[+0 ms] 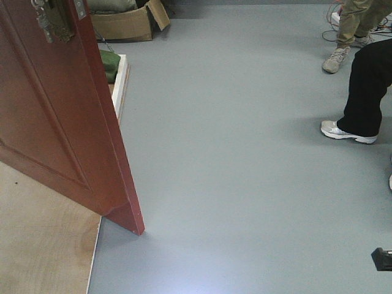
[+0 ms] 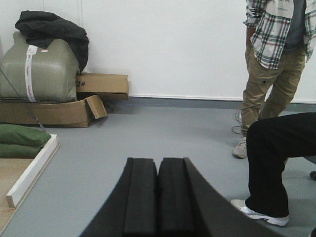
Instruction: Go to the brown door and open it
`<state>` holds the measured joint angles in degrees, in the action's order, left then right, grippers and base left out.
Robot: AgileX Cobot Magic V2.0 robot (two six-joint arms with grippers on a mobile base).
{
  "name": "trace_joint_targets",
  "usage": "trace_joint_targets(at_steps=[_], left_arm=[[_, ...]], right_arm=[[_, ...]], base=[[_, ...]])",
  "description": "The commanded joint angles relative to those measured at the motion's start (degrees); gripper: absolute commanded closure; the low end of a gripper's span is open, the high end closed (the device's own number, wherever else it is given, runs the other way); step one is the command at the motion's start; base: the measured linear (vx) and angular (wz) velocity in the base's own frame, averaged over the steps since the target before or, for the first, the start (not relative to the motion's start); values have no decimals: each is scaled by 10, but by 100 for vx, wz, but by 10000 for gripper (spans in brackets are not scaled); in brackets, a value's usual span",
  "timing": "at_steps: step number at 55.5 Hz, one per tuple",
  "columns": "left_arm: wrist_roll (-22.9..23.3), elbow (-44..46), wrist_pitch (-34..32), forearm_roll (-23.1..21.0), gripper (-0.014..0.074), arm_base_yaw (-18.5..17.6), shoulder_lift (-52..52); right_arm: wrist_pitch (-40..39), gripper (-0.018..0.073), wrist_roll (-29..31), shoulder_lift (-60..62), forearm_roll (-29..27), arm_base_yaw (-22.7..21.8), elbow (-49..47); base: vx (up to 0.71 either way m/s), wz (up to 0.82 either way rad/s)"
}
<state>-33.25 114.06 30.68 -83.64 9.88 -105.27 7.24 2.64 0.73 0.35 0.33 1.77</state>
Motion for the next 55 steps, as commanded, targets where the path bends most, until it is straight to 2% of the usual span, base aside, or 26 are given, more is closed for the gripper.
trace_joint_targets(at_steps=[1,55], left_arm=[[-1,18,-9,-27,600,-6,27],[-1,18,-9,-27,600,-6,27]], right_arm=[[-46,559,3,5,2,0,3],[-46,559,3,5,2,0,3]], base=[[8,-4],[10,-2]])
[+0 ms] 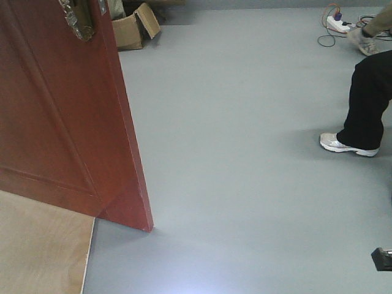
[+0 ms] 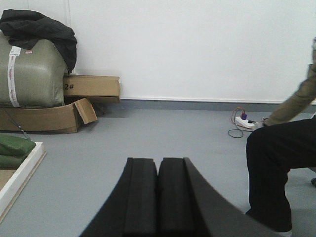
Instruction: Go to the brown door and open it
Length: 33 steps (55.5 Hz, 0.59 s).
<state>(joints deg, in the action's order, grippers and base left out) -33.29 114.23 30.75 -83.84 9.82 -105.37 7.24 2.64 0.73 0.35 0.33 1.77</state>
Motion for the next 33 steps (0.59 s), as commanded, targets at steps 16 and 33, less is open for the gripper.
trace_joint_targets(at_steps=[16,33], left_arm=[[-1,17,-10,-25,600,-5,28],[-1,17,-10,-25,600,-5,28]], right_arm=[[-46,559,3,5,2,0,3],[-46,559,3,5,2,0,3]], base=[[15,0],[15,-1]])
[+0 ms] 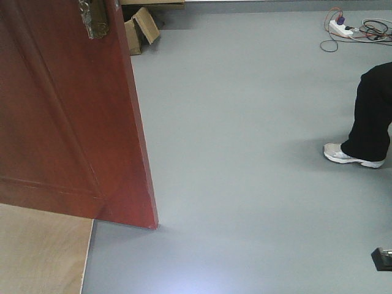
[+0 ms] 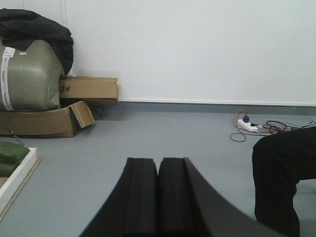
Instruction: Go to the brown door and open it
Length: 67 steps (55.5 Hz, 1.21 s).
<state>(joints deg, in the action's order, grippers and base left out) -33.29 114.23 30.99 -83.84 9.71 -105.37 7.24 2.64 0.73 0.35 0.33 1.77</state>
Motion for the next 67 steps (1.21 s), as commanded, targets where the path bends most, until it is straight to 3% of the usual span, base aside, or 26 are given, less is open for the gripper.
trace_joint_targets(at_steps=[1,67], left_arm=[[-1,17,-12,-25,600,-4,28],[-1,17,-12,-25,600,-4,28]], right_arm=[[-46,559,3,5,2,0,3],[-46,559,3,5,2,0,3]], base=[[14,-1],[13,-1]])
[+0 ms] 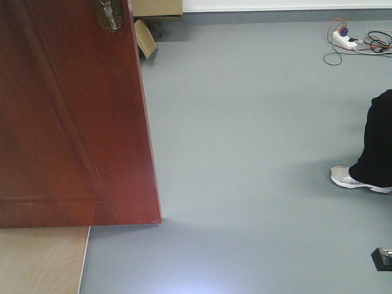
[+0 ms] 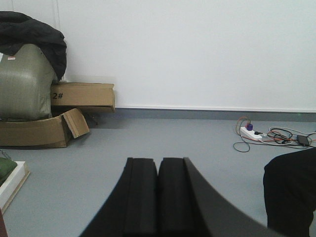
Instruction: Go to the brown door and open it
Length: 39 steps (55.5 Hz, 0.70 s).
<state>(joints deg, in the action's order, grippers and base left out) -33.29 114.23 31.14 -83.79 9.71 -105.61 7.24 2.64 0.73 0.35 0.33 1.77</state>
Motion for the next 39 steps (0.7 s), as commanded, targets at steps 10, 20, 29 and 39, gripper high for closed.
trace_joint_targets(at_steps=[10,20,29,39], left_arm=[[-1,17,-14,-26,600,-4,30],[-1,17,-15,-26,600,-4,30],[-1,17,-15,-26,600,-4,30],[-1,17,-15,-26,600,-4,30]], right_arm=[[-46,559,3,5,2,0,3],[-46,559,3,5,2,0,3],[-46,559,3,5,2,0,3],[-46,559,3,5,2,0,3]], base=[[9,4],[6,3],[2,2],[0,0]])
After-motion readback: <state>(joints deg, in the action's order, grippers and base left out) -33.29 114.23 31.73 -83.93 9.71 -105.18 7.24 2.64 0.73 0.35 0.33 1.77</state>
